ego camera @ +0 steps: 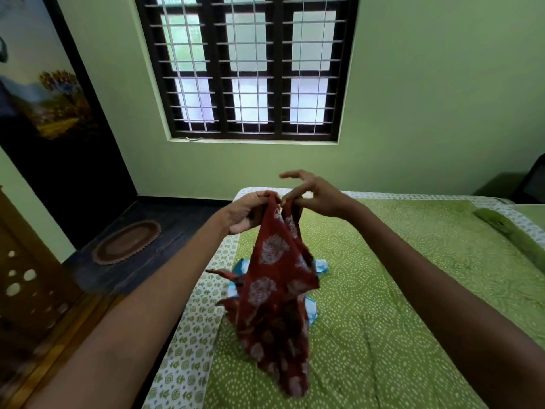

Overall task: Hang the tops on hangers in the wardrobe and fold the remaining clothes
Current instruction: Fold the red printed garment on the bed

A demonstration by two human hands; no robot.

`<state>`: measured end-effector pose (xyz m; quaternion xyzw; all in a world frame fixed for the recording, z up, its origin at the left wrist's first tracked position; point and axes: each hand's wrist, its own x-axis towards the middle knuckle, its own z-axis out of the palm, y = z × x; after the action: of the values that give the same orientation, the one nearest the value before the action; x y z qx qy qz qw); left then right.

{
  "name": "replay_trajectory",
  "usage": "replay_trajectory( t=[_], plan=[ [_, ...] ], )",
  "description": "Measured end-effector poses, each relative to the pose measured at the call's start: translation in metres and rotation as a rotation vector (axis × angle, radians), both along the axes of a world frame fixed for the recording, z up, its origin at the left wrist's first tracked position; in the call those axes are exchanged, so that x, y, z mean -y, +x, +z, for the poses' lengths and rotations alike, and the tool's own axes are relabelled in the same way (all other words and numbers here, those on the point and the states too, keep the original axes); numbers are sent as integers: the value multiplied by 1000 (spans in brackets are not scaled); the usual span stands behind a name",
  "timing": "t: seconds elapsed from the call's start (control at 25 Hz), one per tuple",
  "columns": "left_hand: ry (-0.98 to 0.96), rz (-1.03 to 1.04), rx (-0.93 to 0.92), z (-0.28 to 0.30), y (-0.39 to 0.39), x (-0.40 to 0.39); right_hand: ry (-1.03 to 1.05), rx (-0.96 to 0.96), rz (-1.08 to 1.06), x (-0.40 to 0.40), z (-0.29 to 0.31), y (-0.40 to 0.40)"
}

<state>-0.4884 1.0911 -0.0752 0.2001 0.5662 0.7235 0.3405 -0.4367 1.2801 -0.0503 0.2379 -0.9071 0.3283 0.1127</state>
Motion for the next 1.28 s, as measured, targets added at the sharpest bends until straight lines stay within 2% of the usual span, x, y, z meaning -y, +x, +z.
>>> replay_trajectory(
  t=[0.12, 0.24, 0.36, 0.48, 0.56, 0.6, 0.64, 0.68, 0.72, 0.76, 0.88, 0.96, 1.08, 1.28],
  plan=[
    [78, -126, 9, 11, 5, 1, -150, 152, 42, -5, 12, 8],
    [140, -244, 126, 5, 13, -7, -222, 287, 147, -2, 14, 16],
    [210, -205, 220, -2, 15, -19, -319, 362, 201, -2, 17, 22],
    [182, -194, 73, 0, 12, -24, -285, 299, 43, -13, 16, 25],
    [120, -113, -27, 4, 11, -26, -219, 321, -64, -18, 1, 29],
    [97, -28, -67, 5, 7, -26, -106, 380, -105, -19, -11, 31],
    [77, 50, -105, 8, 3, -25, 97, 433, -136, -21, -27, 34],
    [72, 121, -135, 10, -3, -22, 319, 458, -162, -23, -41, 41],
    [68, 188, -179, 12, -9, -19, 454, 422, -181, -28, -53, 48],
    [37, 244, -251, 13, -17, -15, 461, 357, -194, -36, -62, 55],
    [-239, 308, -602, 11, -32, 1, 229, 196, -295, -65, -61, 69],
    [-372, 280, -756, 6, -33, 4, 266, 155, -388, -78, -50, 72],
    [-429, 219, -854, -3, -32, -9, 233, 177, -494, -91, -36, 83],
    [-341, 91, -904, -7, -31, -55, 111, 225, -620, -124, -24, 123]
  ],
)
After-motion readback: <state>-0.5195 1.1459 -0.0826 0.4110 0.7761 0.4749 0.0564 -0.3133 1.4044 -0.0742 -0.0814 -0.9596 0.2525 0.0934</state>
